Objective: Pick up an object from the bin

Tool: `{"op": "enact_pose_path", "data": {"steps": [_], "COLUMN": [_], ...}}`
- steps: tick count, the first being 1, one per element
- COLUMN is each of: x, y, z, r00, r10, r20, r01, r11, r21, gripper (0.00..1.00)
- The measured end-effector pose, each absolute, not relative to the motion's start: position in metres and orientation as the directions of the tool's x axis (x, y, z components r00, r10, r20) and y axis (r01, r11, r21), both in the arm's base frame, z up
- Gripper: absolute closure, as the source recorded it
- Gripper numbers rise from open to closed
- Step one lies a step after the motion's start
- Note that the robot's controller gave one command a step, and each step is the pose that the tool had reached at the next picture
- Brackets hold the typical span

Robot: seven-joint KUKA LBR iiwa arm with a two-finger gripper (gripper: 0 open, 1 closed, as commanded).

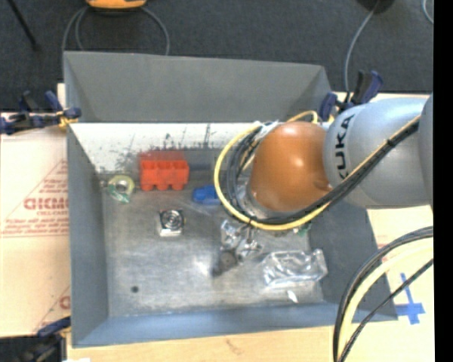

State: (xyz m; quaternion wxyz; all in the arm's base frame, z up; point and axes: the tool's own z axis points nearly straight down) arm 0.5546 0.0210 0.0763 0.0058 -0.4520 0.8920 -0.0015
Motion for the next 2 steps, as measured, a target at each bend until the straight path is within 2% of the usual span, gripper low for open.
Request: {"op": "enact_pose_path", "data": {"steps": [1, 2], "x": [0.557, 0.558], "y": [0.020, 0.021], "z": [0.120, 0.177], "r00": [-0.594, -0.599], "r10": [-0.804, -0.801], "r20": [-0.005, -0.004], "r01": [-0.804, -0.801], "r11": [0.594, 0.599], "r21": [-0.007, 0.000], "gripper": [1.00, 1.00]}}
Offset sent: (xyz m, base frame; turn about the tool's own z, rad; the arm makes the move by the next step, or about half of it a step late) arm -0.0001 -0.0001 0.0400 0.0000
